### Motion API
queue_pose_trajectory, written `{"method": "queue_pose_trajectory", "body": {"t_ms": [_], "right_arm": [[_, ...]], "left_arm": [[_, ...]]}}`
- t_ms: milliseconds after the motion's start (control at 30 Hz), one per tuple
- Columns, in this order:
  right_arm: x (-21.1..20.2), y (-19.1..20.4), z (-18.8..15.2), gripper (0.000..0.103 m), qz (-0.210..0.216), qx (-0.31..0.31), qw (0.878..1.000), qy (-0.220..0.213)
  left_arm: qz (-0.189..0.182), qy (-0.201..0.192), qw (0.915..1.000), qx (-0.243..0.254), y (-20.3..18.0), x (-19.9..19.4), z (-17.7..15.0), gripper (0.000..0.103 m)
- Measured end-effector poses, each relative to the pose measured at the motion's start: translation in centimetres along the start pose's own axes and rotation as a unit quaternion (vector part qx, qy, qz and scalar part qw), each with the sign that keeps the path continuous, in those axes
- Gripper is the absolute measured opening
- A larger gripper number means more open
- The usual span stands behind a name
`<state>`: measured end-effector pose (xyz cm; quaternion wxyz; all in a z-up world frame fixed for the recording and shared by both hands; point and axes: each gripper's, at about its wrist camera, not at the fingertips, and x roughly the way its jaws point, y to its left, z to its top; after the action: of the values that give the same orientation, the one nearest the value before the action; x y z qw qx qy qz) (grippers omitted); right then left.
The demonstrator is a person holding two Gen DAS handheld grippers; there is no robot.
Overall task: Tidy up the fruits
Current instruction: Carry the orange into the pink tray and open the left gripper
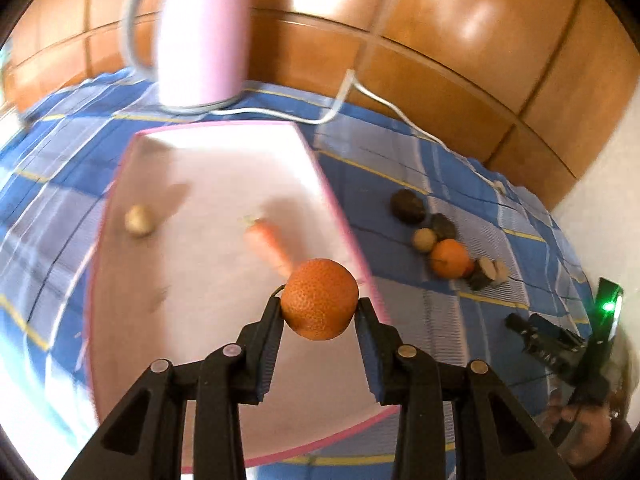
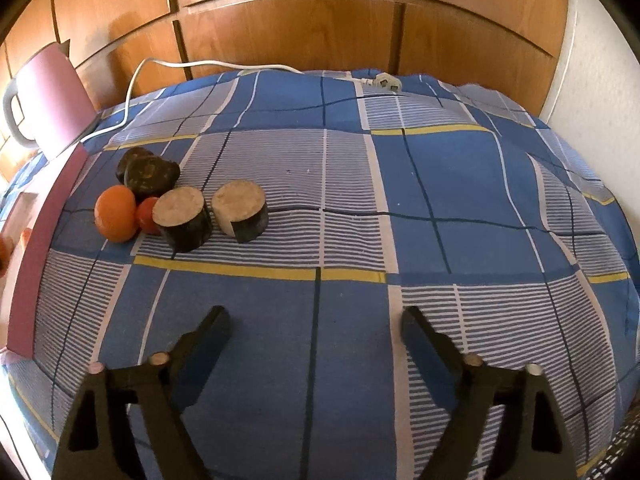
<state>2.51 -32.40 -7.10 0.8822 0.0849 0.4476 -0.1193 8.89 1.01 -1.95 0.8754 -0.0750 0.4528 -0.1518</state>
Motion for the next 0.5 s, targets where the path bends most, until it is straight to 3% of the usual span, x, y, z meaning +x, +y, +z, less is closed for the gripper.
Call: {"method": "queue_pose_trajectory", "body": {"t_ms": [67, 367, 500], "right_arm": [[-0.3, 0.2, 0.3, 0.048, 0.002, -0.006, 1.0, 0.0], [-2.4, 2.3, 3.1, 0.042, 0.041, -0.039, 0.998, -0.033], [-1.3, 2.7, 4.2, 0.042, 0.047, -0.037, 0.998, -0.013]], "left_arm": [[0.009, -0.002, 0.9998, -0.017, 1.6, -0.4, -0.4, 0.037], [0.026, -0.011, 0.9975, -0.065, 5.9, -2.0, -1.9, 0.037], [0.024, -0.017, 0.9971, -0.07, 6.5, -2.4, -2.1, 0.037]]}}
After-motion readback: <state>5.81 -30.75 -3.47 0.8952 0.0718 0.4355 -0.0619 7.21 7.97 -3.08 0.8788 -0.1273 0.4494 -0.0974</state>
